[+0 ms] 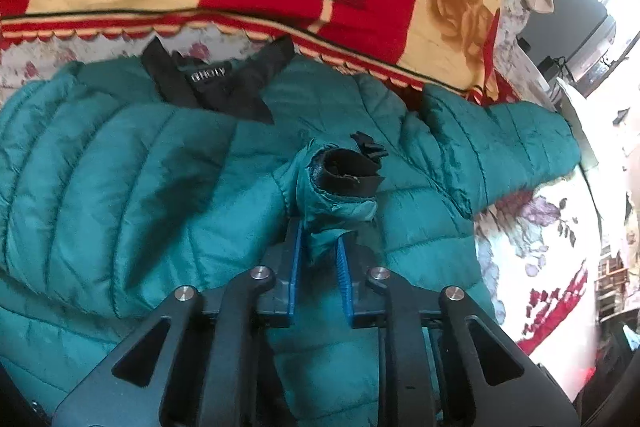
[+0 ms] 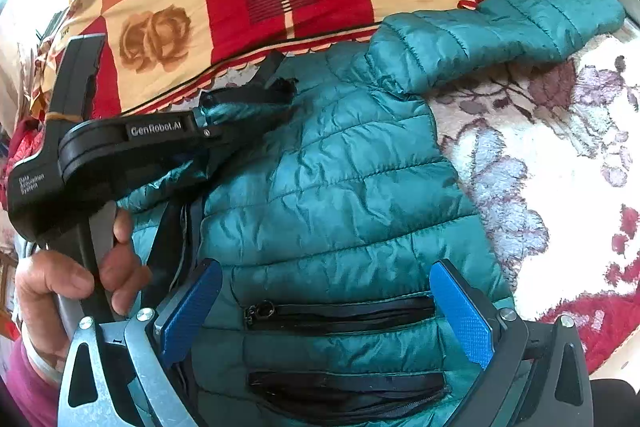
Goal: Fold large clothes
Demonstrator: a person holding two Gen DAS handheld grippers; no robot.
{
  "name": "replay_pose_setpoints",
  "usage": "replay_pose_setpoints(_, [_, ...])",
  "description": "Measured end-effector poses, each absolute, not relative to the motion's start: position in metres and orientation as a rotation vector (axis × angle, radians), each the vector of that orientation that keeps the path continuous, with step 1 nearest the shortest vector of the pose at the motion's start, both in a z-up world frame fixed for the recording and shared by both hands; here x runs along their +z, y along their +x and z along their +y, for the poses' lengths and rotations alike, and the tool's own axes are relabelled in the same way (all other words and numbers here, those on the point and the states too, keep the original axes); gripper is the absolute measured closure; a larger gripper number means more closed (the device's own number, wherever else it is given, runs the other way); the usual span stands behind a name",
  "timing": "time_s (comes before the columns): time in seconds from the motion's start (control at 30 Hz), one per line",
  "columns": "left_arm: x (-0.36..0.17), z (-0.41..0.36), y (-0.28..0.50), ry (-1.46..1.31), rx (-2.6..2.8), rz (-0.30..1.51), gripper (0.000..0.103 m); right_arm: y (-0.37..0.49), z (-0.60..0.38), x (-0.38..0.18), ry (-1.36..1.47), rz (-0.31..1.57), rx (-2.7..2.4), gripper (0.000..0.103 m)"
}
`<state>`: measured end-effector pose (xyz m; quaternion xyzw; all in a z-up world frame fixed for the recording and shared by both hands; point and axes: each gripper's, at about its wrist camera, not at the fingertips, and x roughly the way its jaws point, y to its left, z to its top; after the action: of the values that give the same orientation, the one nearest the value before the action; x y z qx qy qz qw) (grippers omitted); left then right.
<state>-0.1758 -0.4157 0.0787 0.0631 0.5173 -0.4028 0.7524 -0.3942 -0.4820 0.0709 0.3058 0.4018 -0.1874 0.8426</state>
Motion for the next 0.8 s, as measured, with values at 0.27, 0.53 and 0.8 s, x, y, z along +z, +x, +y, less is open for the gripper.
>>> replay_pose_setpoints(0.27, [0.084, -0.403, -0.180, 0.097, -0.954, 1.194, 0.055, -0.397, -0.488, 0.077, 0.688, 0.827, -0.381, 0.000])
replay_pose_setpoints(0.53, [0.102, -0.341, -0.158, 0.011, -0.897, 1.189, 0.055, -0.383, -0.487, 0.084, 0.681, 0.823, -0.364, 0.000])
replay_pose_setpoints(0.8, [0.108, -0.257, -0.119, 0.040, -0.605, 1.057, 0.055, -0.345, -0.489, 0.090, 0.674, 0.824, -0.341, 0.000])
